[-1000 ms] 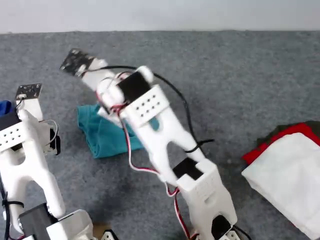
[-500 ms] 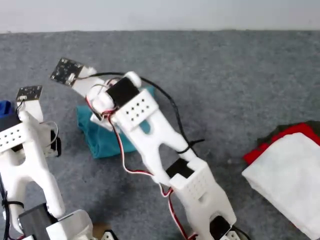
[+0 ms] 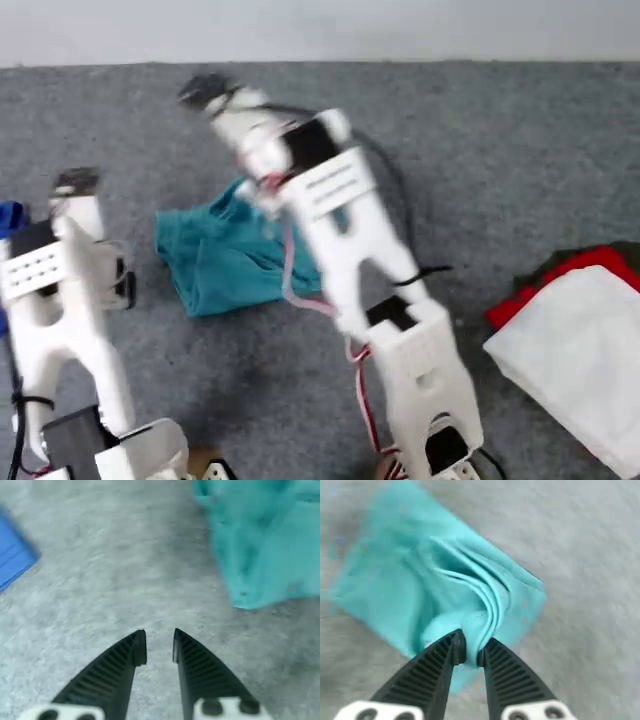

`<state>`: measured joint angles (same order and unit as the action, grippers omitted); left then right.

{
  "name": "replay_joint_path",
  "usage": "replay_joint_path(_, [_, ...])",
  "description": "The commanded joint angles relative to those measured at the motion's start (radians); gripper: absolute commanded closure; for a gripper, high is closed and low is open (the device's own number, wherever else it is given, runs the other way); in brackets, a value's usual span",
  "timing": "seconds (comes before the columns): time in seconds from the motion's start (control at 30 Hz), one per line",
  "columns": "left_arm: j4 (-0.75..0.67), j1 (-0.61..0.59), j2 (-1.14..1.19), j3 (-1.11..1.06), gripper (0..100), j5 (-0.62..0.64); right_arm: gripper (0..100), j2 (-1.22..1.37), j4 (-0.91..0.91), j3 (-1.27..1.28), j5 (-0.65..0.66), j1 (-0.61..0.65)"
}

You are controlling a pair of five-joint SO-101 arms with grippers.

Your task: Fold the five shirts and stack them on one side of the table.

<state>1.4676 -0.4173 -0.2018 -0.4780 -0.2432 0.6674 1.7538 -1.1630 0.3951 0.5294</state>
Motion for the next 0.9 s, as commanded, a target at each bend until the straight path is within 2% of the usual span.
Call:
replay_joint_path(0.0, [0.031,0.201,-0.014,0.012,90,-0.015,98.8,-0.008,0.038,-0.032,-0.011,-0.15])
replay_joint_path(0.17, [0.031,0.427,-0.012,0.005,90,-0.112,98.8,-0.008,0.041,0.018,-0.011,-0.263])
replay_joint_path(0.3, [0.044,0.537,-0.008,0.01,90,-0.183,98.8,-0.008,0.039,0.137,-0.011,-0.312])
replay_joint_path(0.4, [0.025,0.578,-0.009,0.012,90,-0.189,98.8,-0.01,0.038,0.172,-0.011,-0.334])
replay_joint_path(0.67, [-0.265,0.657,-0.005,-0.008,90,-0.18,98.8,-0.008,0.039,0.175,-0.012,-0.449])
replay_joint_path(0.87, [-0.423,0.657,-0.005,-0.084,90,-0.086,98.8,-0.008,0.041,0.196,-0.012,-0.499])
